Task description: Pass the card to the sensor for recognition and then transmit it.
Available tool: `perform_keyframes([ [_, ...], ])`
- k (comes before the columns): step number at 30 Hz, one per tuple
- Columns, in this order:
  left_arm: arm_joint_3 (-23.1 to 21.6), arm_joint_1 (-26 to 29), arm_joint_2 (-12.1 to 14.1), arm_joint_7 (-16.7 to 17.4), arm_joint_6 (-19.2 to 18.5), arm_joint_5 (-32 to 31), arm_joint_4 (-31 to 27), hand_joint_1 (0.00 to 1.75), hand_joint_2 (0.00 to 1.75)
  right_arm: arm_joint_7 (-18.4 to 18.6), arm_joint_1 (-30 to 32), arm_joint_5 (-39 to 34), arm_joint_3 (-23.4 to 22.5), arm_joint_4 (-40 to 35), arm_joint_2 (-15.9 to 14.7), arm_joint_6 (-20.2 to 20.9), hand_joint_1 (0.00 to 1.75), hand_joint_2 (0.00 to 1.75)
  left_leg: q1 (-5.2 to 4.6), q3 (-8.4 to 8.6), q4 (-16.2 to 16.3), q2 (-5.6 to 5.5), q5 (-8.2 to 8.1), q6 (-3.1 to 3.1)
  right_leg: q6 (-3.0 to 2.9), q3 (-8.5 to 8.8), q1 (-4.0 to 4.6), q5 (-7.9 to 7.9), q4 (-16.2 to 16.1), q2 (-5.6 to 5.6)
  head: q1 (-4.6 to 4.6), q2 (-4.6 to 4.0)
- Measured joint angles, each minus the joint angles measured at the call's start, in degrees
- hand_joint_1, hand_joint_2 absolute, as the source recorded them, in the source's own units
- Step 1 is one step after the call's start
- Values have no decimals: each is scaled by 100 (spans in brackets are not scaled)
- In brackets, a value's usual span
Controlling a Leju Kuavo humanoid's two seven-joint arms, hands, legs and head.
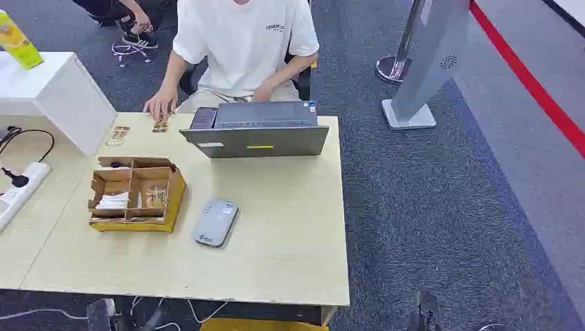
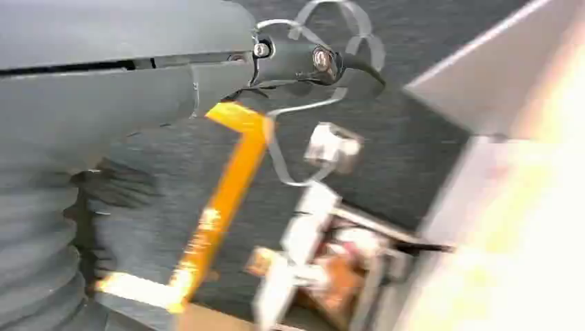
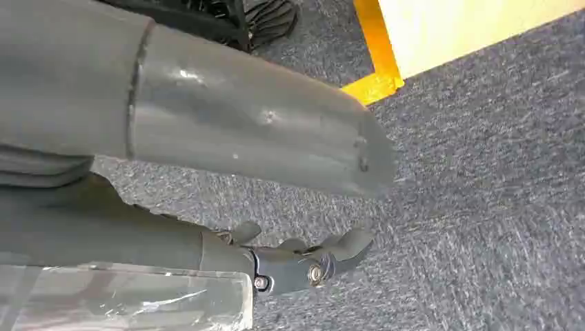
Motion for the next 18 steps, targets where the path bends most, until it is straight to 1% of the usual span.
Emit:
perform_keyframes([
  [3, -205, 51, -74, -111, -31, 221, -568, 0, 175, 55, -38, 70, -57, 17, 4, -46, 0, 0, 0, -1, 0, 0, 0, 0, 0, 0, -1, 0, 0, 0, 0, 0],
  [8, -538, 425, -214, -207, -15, 553, -1458, 0, 175, 153, -77, 195, -173, 31, 4, -127, 0, 0, 5, -32, 14, 6, 7, 10, 4, -32, 3, 5, 0, 1, -4, 0],
  [12, -732, 769, -362, -223, 2, 911, -2116, 0, 175, 216, -108, 284, -277, 44, 9, -166, 0, 0, 49, -133, 56, 3, 17, 9, 9, -117, 42, 29, 1, -1, -7, 0],
  [14, -791, 930, -441, -232, 22, 1086, -2345, 0, 175, 249, -118, 317, -312, 46, 11, -197, 0, 0, 83, -188, 86, 6, 20, 4, -1, -145, 74, 48, 5, -1, -7, 0],
  [17, -837, 1147, -537, -282, 103, 1337, -2735, 0, 175, 286, -116, 349, -369, 46, 9, -240, 0, 0, 106, -242, 122, 25, 20, 4, 3, -194, 96, 64, 8, 17, 2, 0],
  [18, -869, 1260, -584, -372, 121, 1454, -2918, 0, 175, 293, -112, 361, -407, 48, 9, -251, 0, 0, 116, -268, 130, 26, 23, 7, 3, -215, 107, 74, 8, 17, 4, 0],
])
